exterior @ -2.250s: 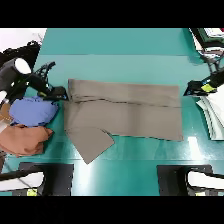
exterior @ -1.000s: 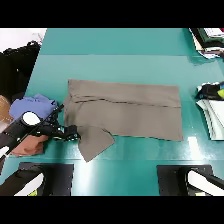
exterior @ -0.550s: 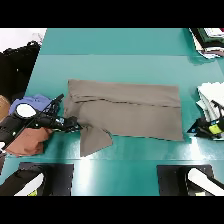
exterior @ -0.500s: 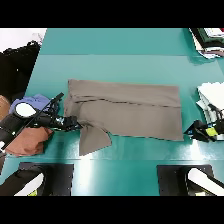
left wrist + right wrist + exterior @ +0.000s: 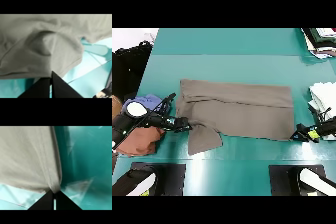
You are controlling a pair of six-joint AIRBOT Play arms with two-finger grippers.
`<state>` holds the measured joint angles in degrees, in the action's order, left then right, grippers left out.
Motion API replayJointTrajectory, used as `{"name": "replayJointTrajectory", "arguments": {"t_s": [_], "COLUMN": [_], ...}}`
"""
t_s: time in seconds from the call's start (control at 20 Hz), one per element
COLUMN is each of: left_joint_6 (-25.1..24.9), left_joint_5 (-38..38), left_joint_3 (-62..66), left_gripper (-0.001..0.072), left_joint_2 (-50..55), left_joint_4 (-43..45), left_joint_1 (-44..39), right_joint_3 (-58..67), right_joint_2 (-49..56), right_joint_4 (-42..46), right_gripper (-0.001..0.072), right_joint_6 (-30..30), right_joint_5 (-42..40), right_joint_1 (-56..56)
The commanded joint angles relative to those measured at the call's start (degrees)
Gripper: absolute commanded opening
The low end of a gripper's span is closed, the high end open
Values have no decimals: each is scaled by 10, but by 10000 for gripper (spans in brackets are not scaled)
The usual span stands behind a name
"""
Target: Fold the shirts.
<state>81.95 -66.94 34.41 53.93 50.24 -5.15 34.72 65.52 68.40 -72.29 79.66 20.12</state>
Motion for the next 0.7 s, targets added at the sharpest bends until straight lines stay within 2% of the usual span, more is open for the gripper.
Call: {"name": "replayJointTrajectory", "arguments": {"t_s": [0.0, 0.1, 0.2, 0.35, 0.55, 0.65], "left_joint_6": [40, 65, 94, 96, 45, 43], "left_joint_5": [-31, -80, -132, -152, -55, 2], "left_joint_3": [1, 1, 1, 21, 86, 122], "left_gripper": [33, 33, 34, 33, 33, 34], "left_joint_2": [-48, -108, -160, -175, -127, -72], "left_joint_4": [61, 85, 68, 40, 74, 103], "left_joint_1": [0, 0, 0, 0, 0, 0], "right_joint_3": [-2, -2, -1, 29, 130, 190], "right_joint_2": [-62, -113, -163, -183, -111, -57], "right_joint_4": [53, 67, 67, 61, 62, 62], "right_gripper": [12, 12, 12, 12, 12, 12], "right_joint_6": [3, 3, -3, -25, -53, -60], "right_joint_5": [32, 73, 93, 93, 51, 28], "right_joint_1": [-2, 18, 38, 28, -47, -76]}}
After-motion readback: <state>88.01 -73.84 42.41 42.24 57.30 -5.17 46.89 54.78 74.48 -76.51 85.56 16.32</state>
